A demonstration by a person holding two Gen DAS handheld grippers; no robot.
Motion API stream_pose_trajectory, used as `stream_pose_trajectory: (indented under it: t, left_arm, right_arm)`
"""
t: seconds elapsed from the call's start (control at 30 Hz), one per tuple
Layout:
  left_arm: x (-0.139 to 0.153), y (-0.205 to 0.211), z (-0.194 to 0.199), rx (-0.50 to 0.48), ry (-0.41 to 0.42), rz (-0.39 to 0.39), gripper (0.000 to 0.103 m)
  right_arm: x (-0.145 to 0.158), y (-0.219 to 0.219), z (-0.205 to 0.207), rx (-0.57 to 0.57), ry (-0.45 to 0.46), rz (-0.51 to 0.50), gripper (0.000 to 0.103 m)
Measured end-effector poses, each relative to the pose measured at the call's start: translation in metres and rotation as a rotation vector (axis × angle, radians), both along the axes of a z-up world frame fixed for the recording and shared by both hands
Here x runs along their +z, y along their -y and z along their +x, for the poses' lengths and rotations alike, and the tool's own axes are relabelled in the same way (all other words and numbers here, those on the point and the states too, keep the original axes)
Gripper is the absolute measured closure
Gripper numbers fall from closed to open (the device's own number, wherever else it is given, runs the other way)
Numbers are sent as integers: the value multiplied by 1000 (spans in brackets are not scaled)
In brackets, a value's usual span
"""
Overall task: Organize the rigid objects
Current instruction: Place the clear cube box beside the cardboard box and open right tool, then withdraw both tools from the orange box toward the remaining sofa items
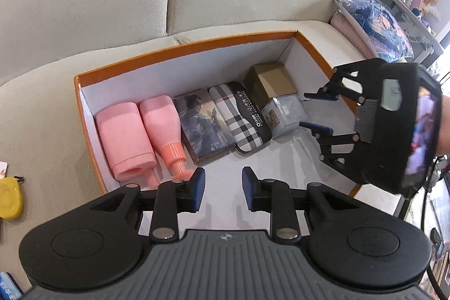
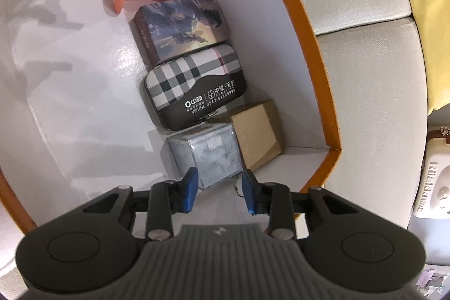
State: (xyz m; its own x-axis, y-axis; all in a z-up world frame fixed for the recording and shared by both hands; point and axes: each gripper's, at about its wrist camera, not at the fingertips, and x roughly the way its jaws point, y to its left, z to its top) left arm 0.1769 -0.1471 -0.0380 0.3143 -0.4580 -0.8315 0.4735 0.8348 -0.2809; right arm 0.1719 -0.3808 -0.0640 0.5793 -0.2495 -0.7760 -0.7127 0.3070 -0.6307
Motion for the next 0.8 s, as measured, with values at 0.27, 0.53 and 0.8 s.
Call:
stream_pose_trajectory:
  t: [0.27,0.53,0.8]
  left_arm:
    - [6,-9,-8,41,1,-15,70]
    - [22,-17,-23,64,34,-30,70]
    - [46,-42,-52,103,104,-81,70]
  right_arm:
    - [-6,8,8,-92,14,-18,82]
    - [10,4,-2,-80,24,-15,81]
    - [46,-14,-34,-107,101,36,80]
